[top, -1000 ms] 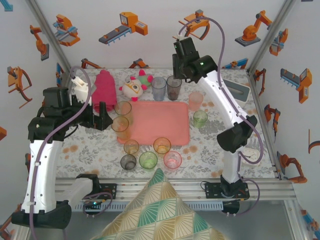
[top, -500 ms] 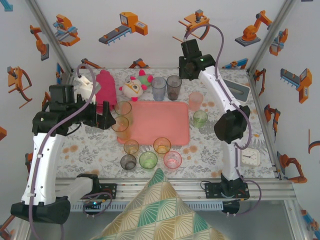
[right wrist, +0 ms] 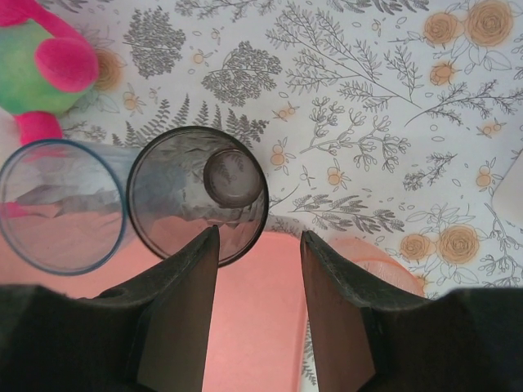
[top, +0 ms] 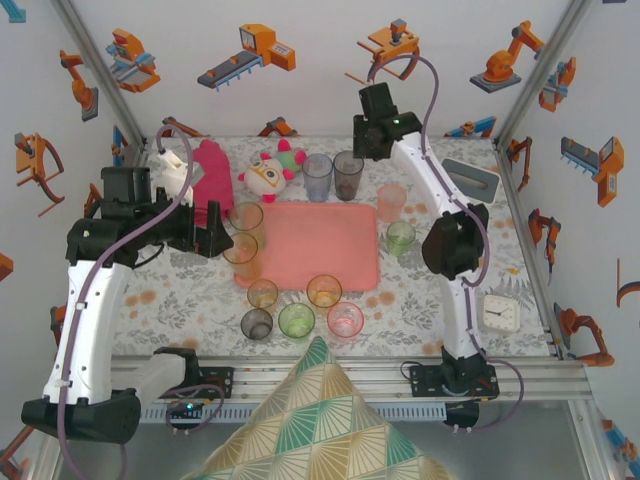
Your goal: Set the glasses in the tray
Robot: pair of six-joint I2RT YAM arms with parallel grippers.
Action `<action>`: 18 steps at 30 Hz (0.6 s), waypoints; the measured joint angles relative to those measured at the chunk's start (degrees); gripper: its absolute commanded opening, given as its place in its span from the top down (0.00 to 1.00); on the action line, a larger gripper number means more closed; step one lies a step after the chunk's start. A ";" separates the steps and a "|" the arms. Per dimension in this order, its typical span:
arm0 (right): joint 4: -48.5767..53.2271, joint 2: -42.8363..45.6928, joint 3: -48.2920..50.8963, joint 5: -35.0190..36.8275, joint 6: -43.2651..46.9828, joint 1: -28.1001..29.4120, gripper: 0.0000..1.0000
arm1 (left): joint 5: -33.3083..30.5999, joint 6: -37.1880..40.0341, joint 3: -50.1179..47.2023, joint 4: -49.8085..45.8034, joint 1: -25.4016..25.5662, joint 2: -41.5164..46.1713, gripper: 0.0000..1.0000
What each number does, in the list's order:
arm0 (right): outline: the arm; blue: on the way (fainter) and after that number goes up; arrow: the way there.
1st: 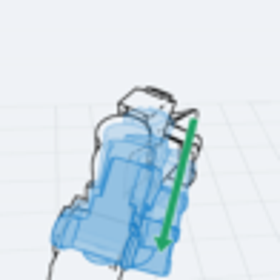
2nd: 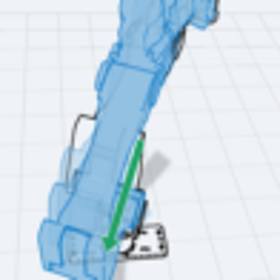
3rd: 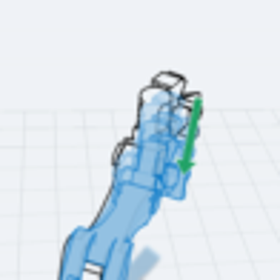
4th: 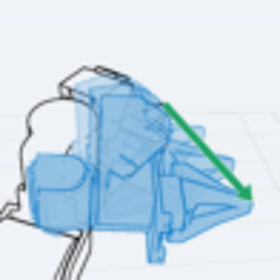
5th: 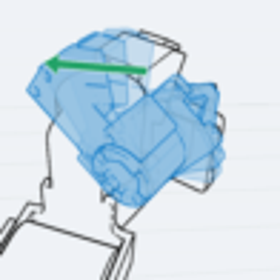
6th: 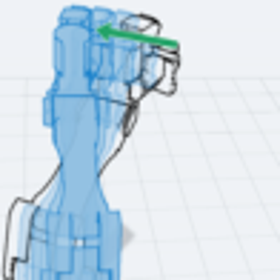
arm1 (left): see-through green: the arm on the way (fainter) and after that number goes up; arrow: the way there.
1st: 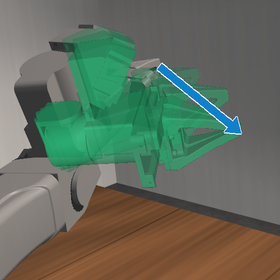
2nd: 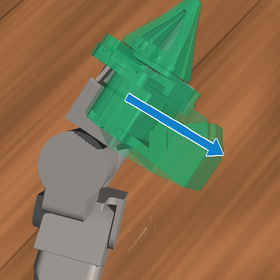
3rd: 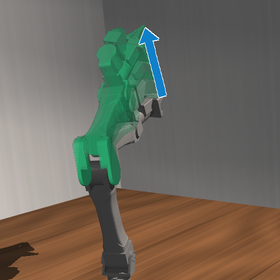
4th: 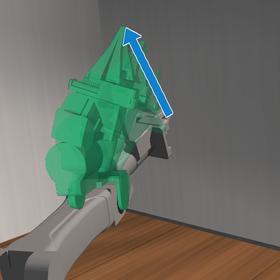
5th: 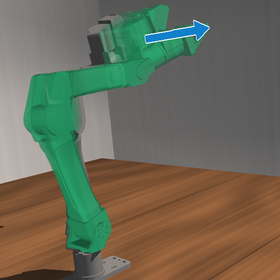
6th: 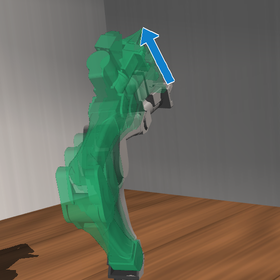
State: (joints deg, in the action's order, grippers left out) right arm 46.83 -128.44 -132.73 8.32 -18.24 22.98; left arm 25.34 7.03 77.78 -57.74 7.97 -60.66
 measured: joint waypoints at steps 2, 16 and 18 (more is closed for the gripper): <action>-0.11 -1.03 -0.22 0.00 0.00 -0.22 0.56 | 0.26 -0.15 0.00 -0.02 0.20 -0.02 0.03; -0.35 -4.00 -2.21 -1.70 -1.46 -0.85 0.57 | 1.49 -0.79 0.20 -0.17 0.26 -0.20 0.03; -0.17 -4.72 -2.51 -1.75 -1.49 -1.01 0.58 | 1.53 -0.81 0.22 -0.17 0.26 -0.20 0.03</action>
State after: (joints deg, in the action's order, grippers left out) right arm 46.65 -133.16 -135.24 6.57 -19.73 21.98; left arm 26.87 6.22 78.00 -57.91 8.23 -60.86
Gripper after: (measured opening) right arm 0.429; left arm 0.972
